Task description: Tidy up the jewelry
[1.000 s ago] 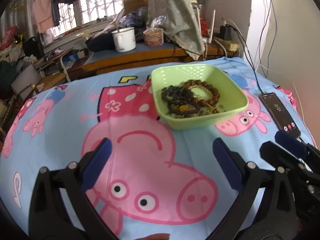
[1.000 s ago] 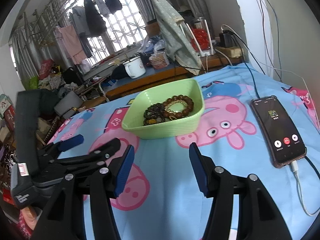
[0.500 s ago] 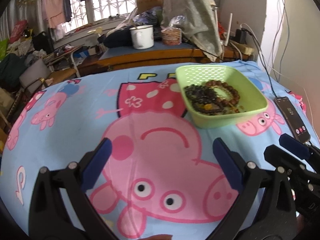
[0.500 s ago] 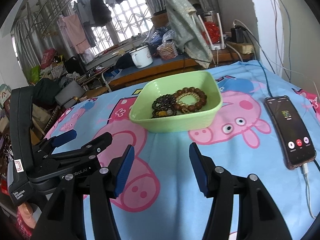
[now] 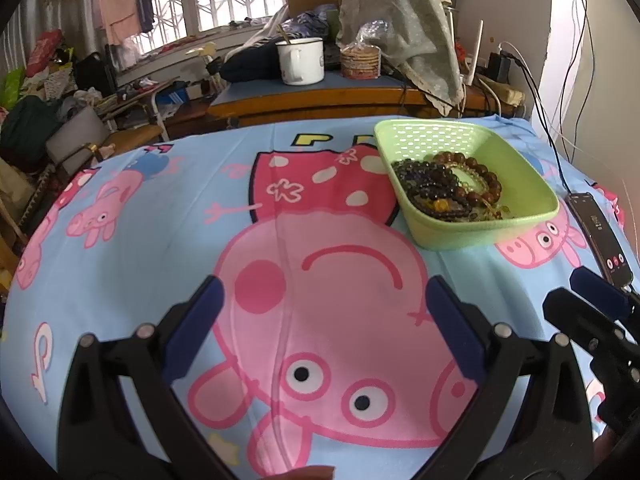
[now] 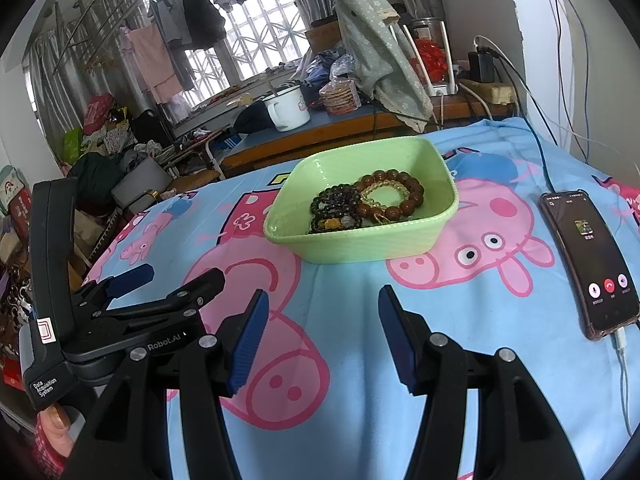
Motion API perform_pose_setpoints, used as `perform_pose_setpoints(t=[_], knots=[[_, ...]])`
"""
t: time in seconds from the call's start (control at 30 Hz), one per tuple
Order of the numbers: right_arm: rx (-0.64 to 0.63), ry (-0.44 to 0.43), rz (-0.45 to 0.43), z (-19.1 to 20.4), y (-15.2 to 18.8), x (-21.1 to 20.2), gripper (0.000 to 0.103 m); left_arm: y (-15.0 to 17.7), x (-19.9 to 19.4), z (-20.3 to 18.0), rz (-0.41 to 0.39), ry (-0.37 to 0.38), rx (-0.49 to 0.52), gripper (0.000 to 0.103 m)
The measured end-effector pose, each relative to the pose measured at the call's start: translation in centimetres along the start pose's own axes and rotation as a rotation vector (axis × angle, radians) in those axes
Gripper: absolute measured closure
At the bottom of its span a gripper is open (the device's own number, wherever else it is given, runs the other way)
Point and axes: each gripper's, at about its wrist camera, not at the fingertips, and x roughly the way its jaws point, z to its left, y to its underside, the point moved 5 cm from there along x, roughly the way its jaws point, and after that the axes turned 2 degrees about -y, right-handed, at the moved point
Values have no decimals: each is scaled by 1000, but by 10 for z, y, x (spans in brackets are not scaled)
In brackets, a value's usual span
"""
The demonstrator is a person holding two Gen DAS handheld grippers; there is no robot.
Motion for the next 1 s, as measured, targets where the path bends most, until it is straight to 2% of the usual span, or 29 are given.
perform_pose_setpoints(t=[0.3, 0.53, 0.83, 1.0], knots=[[0, -21, 0, 0, 1, 0, 75, 0, 1, -1, 0, -12, 12, 6], [-6, -29, -2, 3, 0, 0, 75, -3, -6, -1, -39, -13, 16, 6], [-13, -37, -7, 6, -2, -2, 75, -6, -8, 0, -43, -62, 24, 6], [-11, -40, -12, 7, -2, -4, 75, -7, -9, -1, -39, -60, 24, 6]])
